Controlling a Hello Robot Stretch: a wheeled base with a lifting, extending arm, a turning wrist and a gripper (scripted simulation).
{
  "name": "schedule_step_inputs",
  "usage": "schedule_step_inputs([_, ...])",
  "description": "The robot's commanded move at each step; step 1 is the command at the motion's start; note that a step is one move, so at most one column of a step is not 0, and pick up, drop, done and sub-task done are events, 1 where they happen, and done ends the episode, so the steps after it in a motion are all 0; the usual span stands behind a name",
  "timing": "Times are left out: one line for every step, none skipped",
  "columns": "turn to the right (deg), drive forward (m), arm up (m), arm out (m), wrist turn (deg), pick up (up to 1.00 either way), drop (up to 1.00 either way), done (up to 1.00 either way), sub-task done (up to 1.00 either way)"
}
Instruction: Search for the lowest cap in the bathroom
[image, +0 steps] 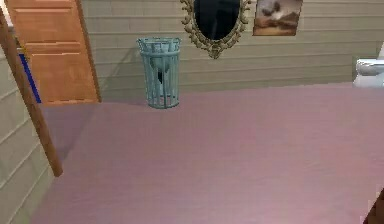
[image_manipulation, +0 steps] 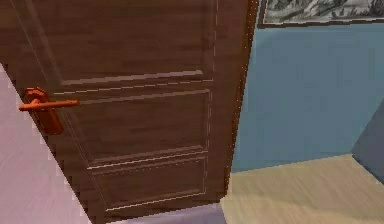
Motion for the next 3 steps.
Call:
schedule_step_inputs([-6.0, 0.0, 0.0, 0.0, 0.0, 0.0, 0.0, 0.0, 0.0])
schedule_step_inputs([0.0, 0.55, 0.0, 0.0, 0.0, 0.0, 0.0, 0.0, 0.0])
schedule_step_inputs([39.0, 0.0, 0.0, 0.0, 0.0, 0.0, 0.0, 0.0, 0.0])
